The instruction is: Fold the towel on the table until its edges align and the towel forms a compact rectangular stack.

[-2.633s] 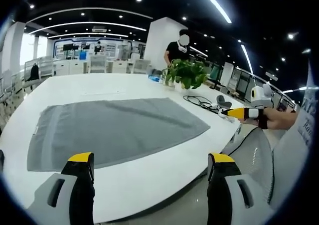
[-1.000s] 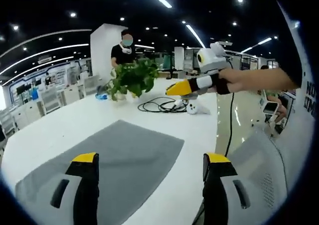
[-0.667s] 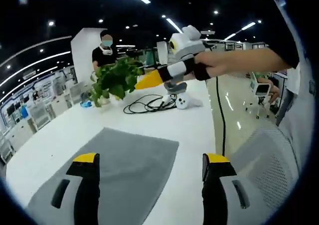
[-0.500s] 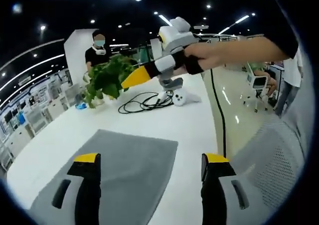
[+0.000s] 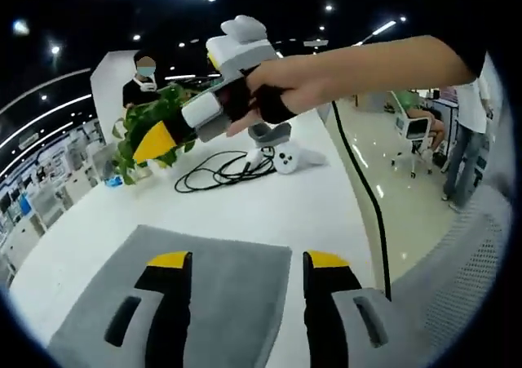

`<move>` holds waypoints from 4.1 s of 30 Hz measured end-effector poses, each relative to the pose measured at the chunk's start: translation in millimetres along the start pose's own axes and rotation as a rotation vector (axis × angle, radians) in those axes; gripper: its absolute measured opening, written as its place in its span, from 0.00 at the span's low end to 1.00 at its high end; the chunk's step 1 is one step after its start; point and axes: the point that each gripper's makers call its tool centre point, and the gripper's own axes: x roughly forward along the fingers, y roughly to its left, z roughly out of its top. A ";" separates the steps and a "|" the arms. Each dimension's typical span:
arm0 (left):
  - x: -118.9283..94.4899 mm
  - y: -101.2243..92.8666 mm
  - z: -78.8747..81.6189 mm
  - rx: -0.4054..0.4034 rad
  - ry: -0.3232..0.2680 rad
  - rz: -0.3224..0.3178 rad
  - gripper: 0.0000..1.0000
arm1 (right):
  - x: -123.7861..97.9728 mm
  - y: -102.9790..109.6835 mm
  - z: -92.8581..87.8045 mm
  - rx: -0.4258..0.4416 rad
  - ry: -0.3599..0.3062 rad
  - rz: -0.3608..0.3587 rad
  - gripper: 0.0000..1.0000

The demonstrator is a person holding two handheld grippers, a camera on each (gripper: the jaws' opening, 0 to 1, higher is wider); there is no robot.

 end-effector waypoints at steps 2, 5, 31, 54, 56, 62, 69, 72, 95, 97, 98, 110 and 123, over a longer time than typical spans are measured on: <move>6.0 -2.1 1.0 0.011 0.010 -0.010 0.57 | 8.9 0.1 -1.9 0.014 0.002 0.011 0.81; 18.0 -9.7 -1.2 0.042 0.024 -0.046 0.54 | 22.1 -0.7 -4.0 0.026 0.003 0.020 0.79; 78.1 -49.5 -49.2 -0.101 0.139 -0.216 0.25 | 85.0 -20.5 -40.5 0.054 0.098 0.044 0.72; 84.4 -34.5 -50.0 -0.198 0.099 -0.089 0.03 | 124.9 -28.5 -58.9 0.045 0.149 0.036 0.64; 84.0 -35.5 -49.7 -0.200 0.097 -0.092 0.03 | 128.8 -29.0 -60.0 0.045 0.150 0.036 0.63; 83.3 -37.3 -48.6 -0.197 0.094 -0.094 0.03 | 147.7 -36.9 -70.6 0.077 0.166 0.023 0.62; 83.7 -37.5 -48.3 -0.184 0.082 -0.102 0.03 | 165.2 -53.9 -90.9 0.051 0.212 -0.007 0.57; 83.8 -37.5 -48.6 -0.189 0.075 -0.106 0.03 | 167.8 -58.0 -100.2 0.038 0.235 -0.011 0.57; 86.5 -36.5 -53.5 -0.198 0.047 -0.105 0.03 | 163.2 -40.2 -102.4 -0.162 0.261 0.029 0.11; 86.4 -36.5 -53.6 -0.198 0.047 -0.105 0.03 | 164.7 -37.2 -102.1 -0.162 0.269 0.038 0.06; 86.4 -36.6 -53.5 -0.198 0.047 -0.105 0.03 | 166.0 -38.6 -101.4 -0.164 0.275 0.034 0.06; 86.2 -35.4 -53.2 -0.228 0.047 -0.103 0.03 | 164.7 -37.3 -100.9 -0.112 0.284 0.029 0.03; 68.2 -31.1 -32.0 -0.270 0.005 -0.129 0.03 | 157.3 -27.4 -77.6 0.013 0.199 0.066 0.02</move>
